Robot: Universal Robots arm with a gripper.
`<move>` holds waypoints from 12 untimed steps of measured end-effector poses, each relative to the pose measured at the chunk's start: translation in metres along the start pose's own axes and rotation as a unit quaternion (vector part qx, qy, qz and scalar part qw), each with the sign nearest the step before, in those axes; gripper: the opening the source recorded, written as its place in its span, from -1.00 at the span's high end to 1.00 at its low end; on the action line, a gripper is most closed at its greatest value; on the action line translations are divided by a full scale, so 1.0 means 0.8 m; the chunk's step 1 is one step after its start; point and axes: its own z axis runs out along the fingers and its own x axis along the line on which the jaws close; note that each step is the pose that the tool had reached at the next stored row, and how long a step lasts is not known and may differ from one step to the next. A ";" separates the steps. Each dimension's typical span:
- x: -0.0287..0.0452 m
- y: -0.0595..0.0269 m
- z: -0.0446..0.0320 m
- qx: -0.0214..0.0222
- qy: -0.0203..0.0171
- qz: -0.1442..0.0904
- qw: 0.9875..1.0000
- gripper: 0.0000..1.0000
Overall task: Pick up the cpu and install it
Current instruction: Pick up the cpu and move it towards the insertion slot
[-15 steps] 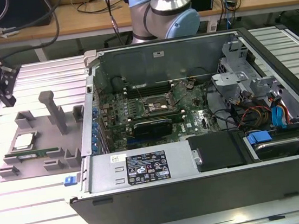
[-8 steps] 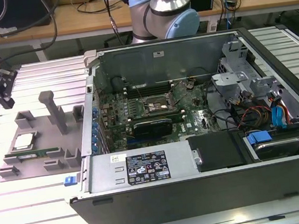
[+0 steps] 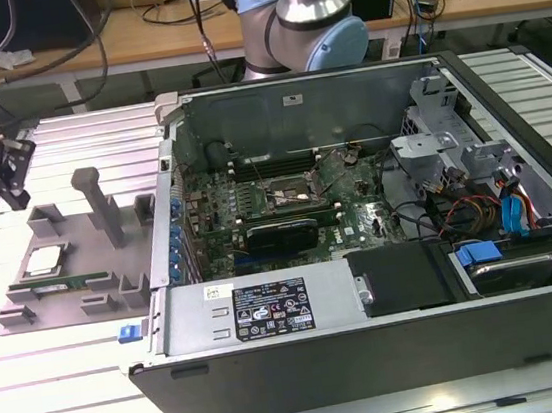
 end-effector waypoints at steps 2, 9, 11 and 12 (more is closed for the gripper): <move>0.0012 -0.004 0.0063 0.000 0.000 0.000 1.000 0.79; 0.0092 -0.007 0.0245 0.000 -0.001 0.000 1.000 0.79; 0.0114 -0.007 0.0284 0.000 -0.001 0.000 1.000 0.79; 0.0125 -0.008 0.0301 0.000 -0.001 0.000 1.000 0.79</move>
